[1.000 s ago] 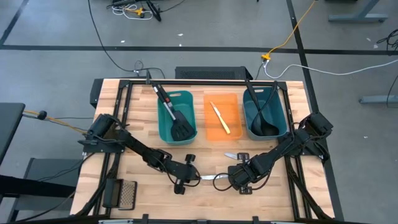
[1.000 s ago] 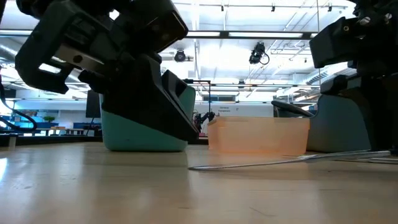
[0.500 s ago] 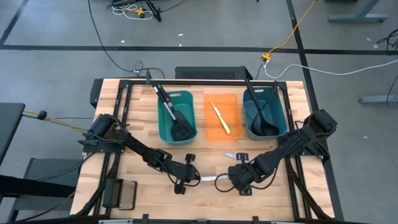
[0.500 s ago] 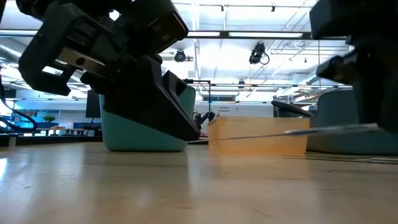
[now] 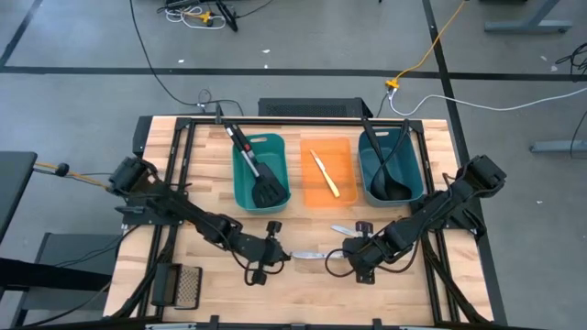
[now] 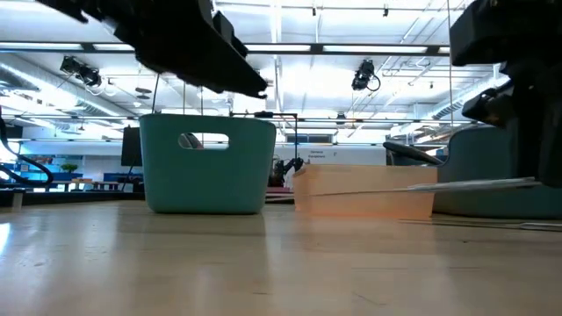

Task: Pick & Place Kitchen Items
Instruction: Put the bottom silver knife into the orange bin

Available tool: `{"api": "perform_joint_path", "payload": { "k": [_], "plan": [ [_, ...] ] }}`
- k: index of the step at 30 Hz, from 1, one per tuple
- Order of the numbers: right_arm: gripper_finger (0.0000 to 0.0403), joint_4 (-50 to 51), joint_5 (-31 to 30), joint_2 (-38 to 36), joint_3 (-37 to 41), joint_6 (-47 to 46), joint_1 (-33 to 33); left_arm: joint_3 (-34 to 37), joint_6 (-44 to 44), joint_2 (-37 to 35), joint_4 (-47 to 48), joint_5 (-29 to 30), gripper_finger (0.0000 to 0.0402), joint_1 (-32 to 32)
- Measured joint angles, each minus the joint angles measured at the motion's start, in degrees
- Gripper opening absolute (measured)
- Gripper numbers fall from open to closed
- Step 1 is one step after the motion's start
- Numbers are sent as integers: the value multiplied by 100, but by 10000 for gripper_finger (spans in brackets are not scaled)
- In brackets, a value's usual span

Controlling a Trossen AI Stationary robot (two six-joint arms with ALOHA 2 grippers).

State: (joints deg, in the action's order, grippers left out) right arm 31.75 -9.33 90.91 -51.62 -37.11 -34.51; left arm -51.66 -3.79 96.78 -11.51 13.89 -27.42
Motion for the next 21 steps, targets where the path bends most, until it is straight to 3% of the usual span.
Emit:
{"api": "perform_joint_path", "payload": {
  "k": [10, 15, 21],
  "plan": [
    [86, -558, -241, -265, 380, 13, -166, 259, 274, -1148, 502, 970, 6, -510],
    [86, -832, -736, -989, 473, 420, -209, 1021, 260, -2222, 516, 1391, 4, -549],
    [86, -1485, -1011, -2145, 825, 1320, -144, 2231, 132, -3859, -51, 1281, 3, -103]
  ]
}}
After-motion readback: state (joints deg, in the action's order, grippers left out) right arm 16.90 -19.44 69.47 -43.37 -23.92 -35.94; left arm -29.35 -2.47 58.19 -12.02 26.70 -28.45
